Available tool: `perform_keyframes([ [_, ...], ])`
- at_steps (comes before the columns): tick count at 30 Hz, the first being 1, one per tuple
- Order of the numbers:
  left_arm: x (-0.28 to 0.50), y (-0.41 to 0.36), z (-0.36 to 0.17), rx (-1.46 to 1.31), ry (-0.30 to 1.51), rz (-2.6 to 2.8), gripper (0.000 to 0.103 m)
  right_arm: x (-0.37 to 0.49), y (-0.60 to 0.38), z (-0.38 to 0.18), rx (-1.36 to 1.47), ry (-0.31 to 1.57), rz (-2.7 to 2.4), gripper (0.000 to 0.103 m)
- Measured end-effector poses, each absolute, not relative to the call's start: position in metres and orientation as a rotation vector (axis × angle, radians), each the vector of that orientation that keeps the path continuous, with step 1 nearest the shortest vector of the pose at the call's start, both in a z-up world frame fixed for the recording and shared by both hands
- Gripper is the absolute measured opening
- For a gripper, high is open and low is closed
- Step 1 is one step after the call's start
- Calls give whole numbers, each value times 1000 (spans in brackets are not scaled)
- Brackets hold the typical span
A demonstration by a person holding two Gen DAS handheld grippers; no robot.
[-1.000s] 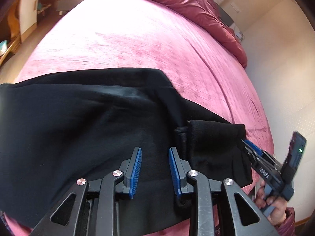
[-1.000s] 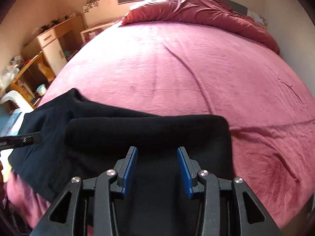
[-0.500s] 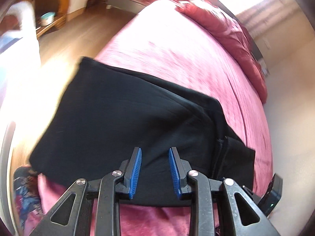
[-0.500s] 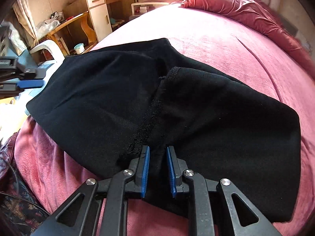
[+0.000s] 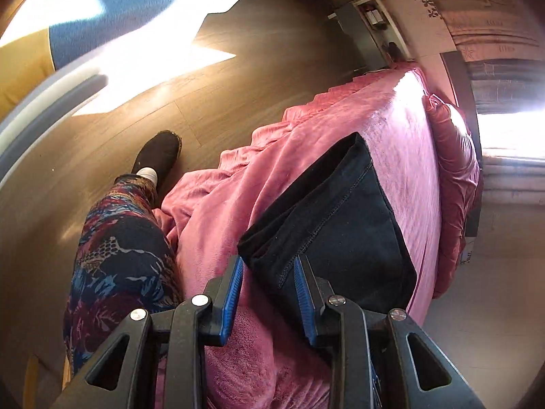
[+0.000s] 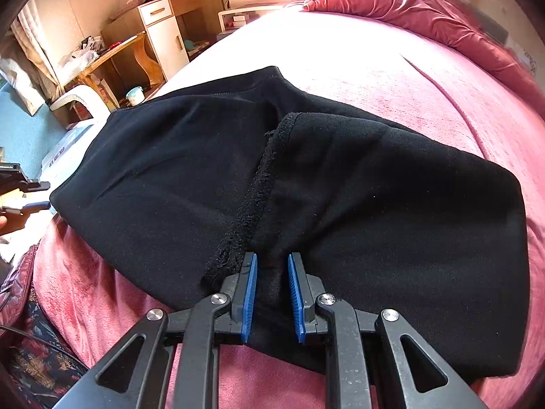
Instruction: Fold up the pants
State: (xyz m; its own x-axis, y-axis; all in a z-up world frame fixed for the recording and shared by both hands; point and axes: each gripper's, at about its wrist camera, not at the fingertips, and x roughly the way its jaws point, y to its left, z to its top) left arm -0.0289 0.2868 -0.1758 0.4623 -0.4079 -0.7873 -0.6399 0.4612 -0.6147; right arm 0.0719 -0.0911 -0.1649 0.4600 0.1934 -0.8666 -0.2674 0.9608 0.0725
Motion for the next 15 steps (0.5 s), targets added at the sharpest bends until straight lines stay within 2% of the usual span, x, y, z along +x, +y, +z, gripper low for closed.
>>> perform_keyframes([
  [3,-22,280,-189,-1176,1155,199,38,72,-92,-164,-78,1056,283,19],
  [7,-17,273,-203,-1175,1158,217,37,72,-92,-164,-79,1056,283,19],
  [8,-16,273,-203,-1166,1146,221,35,72,-92,-164,-79,1055,282,19],
  [10,-14,269,-198,-1130,1122,213,23,72,-92,-164,-79,1055,282,19],
  [12,-12,265,-189,-1077,1090,193,16,72,-92,-164,-76,1054,283,20],
  [15,-7,256,-169,-1003,1038,143,14,72,-94,-165,-70,1052,286,20],
])
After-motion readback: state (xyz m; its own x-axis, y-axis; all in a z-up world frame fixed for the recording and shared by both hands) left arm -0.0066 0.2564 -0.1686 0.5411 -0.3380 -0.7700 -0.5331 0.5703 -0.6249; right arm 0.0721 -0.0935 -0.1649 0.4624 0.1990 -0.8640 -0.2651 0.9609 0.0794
